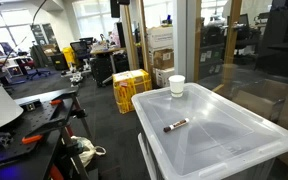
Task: Put the marker in the cup
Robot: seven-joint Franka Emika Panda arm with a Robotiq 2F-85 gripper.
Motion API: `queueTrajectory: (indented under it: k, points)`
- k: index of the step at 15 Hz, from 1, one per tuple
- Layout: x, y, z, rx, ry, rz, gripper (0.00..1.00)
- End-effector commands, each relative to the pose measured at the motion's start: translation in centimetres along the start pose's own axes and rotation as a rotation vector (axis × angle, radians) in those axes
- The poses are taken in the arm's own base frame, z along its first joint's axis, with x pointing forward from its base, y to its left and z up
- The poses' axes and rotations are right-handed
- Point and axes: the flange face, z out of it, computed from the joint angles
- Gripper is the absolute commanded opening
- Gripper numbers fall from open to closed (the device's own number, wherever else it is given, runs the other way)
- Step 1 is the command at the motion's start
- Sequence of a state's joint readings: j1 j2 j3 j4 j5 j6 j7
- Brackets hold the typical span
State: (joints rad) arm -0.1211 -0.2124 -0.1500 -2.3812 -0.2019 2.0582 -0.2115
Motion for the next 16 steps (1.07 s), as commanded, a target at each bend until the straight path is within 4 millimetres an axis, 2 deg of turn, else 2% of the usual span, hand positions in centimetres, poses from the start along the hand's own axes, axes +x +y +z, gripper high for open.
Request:
queueTrajectory:
  k: [1, 9, 12, 16]
  points:
    - [0.0, 0.0, 0.0, 0.0, -0.001, 0.0, 1.0]
    - [0.0, 0.0, 0.0, 0.0, 0.0, 0.0, 1.0]
    - [1.0, -0.3, -0.5, -0.002, 0.038, 0.003, 1.0]
    - [3.6, -2.0, -0.8, -0.012, 0.125, -0.013, 1.0]
